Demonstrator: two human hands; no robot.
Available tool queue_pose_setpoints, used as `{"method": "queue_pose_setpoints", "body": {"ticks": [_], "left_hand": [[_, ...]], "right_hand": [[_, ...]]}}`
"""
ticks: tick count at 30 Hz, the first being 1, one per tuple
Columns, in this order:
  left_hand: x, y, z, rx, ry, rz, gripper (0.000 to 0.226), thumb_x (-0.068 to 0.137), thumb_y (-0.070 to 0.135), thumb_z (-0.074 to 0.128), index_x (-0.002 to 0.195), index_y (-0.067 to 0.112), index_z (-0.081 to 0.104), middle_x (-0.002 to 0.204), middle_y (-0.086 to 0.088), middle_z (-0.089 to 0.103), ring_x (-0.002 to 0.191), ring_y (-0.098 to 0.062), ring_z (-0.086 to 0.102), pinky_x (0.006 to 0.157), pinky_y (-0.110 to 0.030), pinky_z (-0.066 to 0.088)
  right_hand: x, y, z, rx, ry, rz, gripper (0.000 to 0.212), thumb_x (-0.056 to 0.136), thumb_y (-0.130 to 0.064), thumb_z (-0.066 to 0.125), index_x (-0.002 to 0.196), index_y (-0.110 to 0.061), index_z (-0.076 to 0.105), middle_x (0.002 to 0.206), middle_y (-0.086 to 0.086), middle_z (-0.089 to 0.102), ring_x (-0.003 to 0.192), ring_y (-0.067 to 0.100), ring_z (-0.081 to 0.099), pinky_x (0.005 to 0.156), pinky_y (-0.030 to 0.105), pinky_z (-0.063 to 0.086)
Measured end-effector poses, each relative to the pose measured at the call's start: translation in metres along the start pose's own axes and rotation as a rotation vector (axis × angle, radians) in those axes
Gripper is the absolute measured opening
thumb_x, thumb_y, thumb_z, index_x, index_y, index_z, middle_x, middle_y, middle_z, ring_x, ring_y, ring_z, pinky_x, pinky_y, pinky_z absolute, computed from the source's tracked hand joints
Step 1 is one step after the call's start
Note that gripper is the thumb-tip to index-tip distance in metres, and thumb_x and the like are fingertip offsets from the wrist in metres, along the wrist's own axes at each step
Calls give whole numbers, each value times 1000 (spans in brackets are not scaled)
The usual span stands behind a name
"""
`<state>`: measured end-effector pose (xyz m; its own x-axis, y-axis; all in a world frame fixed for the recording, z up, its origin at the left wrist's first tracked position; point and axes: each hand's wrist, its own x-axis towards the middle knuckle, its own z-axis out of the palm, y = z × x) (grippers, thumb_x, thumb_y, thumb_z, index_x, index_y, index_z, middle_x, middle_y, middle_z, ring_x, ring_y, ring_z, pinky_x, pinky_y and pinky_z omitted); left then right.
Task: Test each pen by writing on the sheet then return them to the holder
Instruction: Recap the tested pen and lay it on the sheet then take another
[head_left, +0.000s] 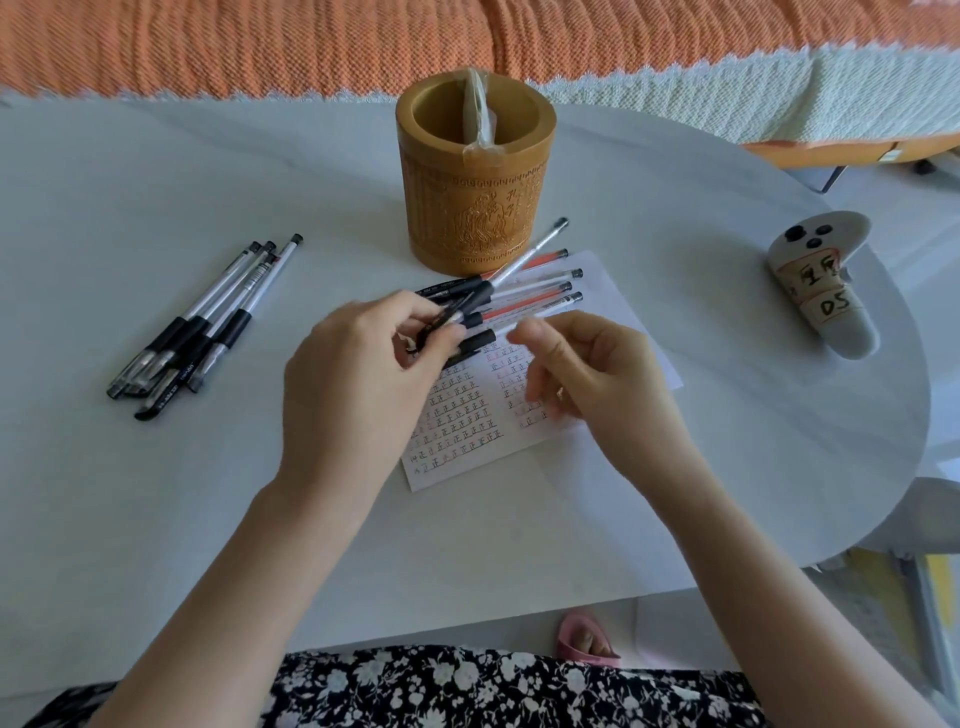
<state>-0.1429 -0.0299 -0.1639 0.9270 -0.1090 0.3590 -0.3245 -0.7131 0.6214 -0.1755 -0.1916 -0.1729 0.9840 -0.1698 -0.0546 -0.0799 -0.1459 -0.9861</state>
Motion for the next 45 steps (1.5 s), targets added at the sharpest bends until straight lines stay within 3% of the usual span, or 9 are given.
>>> {"method": "queue_pose_setpoints", "body": {"ticks": [3,6,8,13,21,32,40,45], "left_hand": [[4,-8,1,144,38,29,14,80,35,69,86,22,69,74,11,60,73,-16,55,56,-28,41],[6,-14,5,219,12,32,17,80,36,70,89,23,67,83,7,67,83,-18,53,57,-28,34],[7,-16,6,233,3,33,23,78,38,70,95,22,66,92,5,64,90,-19,52,59,-29,35],[11,-22,8,219,-8,21,29,80,37,69,104,22,65,101,2,59,95,-21,55,63,-32,39],[14,-27,0,161,42,12,19,87,25,63,104,18,66,102,-1,62,96,-25,57,75,-38,44],[14,-50,-24,281,41,-142,24,89,9,57,110,14,66,114,-9,59,112,-33,48,92,-40,38],[12,-62,-34,332,-27,-240,28,88,4,52,111,12,66,117,-12,54,114,-35,43,91,-43,39],[13,-67,-36,290,-11,-252,30,85,-1,50,108,12,63,116,-14,50,101,-37,55,87,-47,43]], "right_hand": [[3,2,-10,-87,77,-68,25,91,-31,59,86,-8,68,55,-1,59,44,9,45,49,19,39],[2,4,-13,-132,102,-89,23,92,-28,59,85,-8,67,58,0,61,45,9,46,51,22,40],[2,5,-12,-160,101,-95,19,92,-26,59,86,-10,66,60,1,62,47,8,47,52,22,41],[2,9,-9,-263,94,-121,12,93,-23,59,86,-16,66,63,-2,64,52,9,50,60,37,47],[4,11,-9,-336,106,-139,10,92,-25,59,85,-20,65,69,-3,64,61,18,55,59,25,44],[4,11,-1,-331,72,-163,10,91,-23,60,83,-25,64,69,-3,64,56,7,49,55,19,40],[5,8,5,-339,53,-180,11,92,-21,59,84,-28,63,68,-6,63,55,7,49,54,19,40],[5,8,7,-333,48,-185,13,91,-20,59,83,-29,62,67,-8,62,56,8,49,56,23,43]]}}
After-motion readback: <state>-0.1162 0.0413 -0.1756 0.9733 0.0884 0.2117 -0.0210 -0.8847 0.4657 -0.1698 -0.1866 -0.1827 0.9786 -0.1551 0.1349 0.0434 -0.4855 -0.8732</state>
